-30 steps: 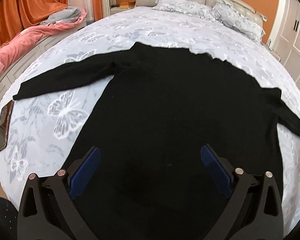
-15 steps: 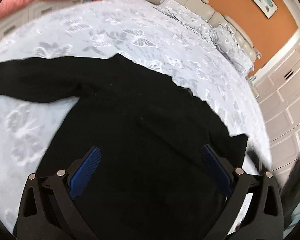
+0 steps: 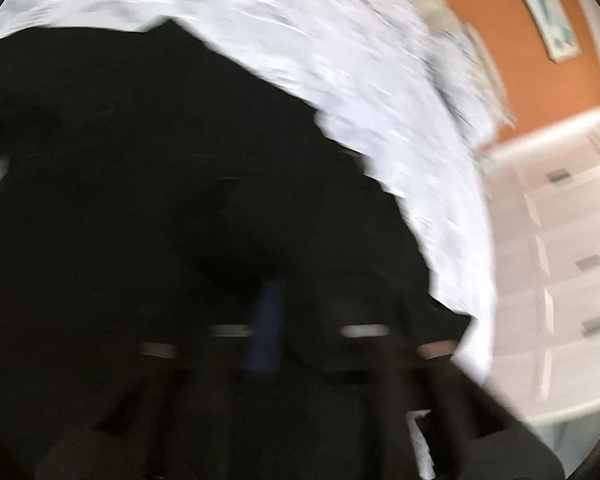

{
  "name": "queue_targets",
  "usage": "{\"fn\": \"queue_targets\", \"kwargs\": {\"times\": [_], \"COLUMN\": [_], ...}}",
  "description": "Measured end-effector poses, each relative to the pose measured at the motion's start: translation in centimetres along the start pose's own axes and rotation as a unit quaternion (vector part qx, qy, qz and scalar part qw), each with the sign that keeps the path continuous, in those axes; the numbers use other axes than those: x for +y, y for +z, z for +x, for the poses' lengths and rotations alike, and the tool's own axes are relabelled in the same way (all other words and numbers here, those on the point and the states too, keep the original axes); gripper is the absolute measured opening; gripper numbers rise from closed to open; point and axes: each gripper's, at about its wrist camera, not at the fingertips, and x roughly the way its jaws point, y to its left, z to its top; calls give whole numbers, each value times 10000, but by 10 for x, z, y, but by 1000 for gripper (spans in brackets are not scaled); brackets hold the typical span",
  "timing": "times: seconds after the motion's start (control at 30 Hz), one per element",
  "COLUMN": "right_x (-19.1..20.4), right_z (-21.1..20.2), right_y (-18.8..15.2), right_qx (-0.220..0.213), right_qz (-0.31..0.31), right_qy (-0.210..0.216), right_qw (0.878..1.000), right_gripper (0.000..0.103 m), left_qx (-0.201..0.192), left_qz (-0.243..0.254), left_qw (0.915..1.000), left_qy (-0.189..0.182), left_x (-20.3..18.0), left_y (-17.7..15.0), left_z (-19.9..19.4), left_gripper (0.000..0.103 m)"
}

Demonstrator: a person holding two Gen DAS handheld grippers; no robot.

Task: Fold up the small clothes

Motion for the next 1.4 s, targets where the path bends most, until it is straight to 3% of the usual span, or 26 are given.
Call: {"fn": "queue_targets", "kwargs": {"times": [0.13, 0.2, 0.23, 0.27, 0.33, 0.43, 0.47, 0.57, 0.63, 0.7, 0.73, 0.83, 0.93, 1.0, 1.13, 1.33, 1.37, 1.4], "right_x": [4, 7, 10, 12, 18, 20, 19, 15, 11, 8, 7, 11, 19, 24, 34, 71, 71, 61], "right_z": [4, 5, 8, 9, 12, 7, 5, 1, -1, -1, 0, 7, 16, 22, 33, 49, 51, 47], "right_y": [7, 8, 8, 7, 5, 2, 1, -2, -3, -4, -4, -6, -5, -3, 8, 25, 28, 33], "right_qx": [-79, -114, -91, -60, -59, -131, -137, -119, -94, -75, -56, 0, 31, 55, 132, 196, 194, 60], "right_qz": [35, 18, -28, -82, -160, -172, -160, -136, -100, -37, -30, -193, -435, -466, -452, -933, -989, -784], "right_qy": [88, 110, 95, 63, -11, -19, -18, -86, -120, -109, -109, -208, -294, -267, -296, -439, -560, -518], "right_qw": [9999, 9999, 9999, 9999, 9999, 9998, 9998, 9998, 9998, 9999, 9999, 9996, 9986, 9985, 9985, 9945, 9933, 9956], "right_gripper": [55, 55, 55, 55, 55, 55, 55, 55, 55, 55, 56, 56, 56, 56, 51, 30, 8, 5], "left_qx": [-945, -1207, -1245, -1150, -732, -285, -251, -39, -71, -207, -179, -781, -1341, -1367, -926, -877, -861, -855], "left_qz": [560, 655, 644, 537, 173, -70, 25, 67, -176, -367, -413, -154, 66, 82, -82, -22, 5, 26], "left_qw": [9939, 9903, 9890, 9893, 9957, 9994, 9995, 9998, 9997, 9991, 9987, 9962, 9908, 9905, 9948, 9954, 9956, 9957], "left_qy": [-27, 185, 468, 714, 541, 190, 203, 160, 162, -48, -233, -349, -146, 113, 412, 391, 376, 359], "left_x": [-20, -13, -2, 12, 35, 42, 35, 25, 26, 32, 31, 22, 24, 37, 67, 71, 69, 73], "left_y": [24, 37, 43, 46, 41, 15, 5, -6, -6, -1, 5, 21, 40, 47, 41, 27, 25, 20], "left_z": [-58, -78, -81, -78, -68, -53, -43, -9, 9, 10, 9, -23, -58, -62, -35, -26, -25, -30], "left_gripper": [0, 0, 0, 0, 6, 47, 54, 59, 54, 15, 2, 2, 2, 2, 2, 2, 2, 2]}}
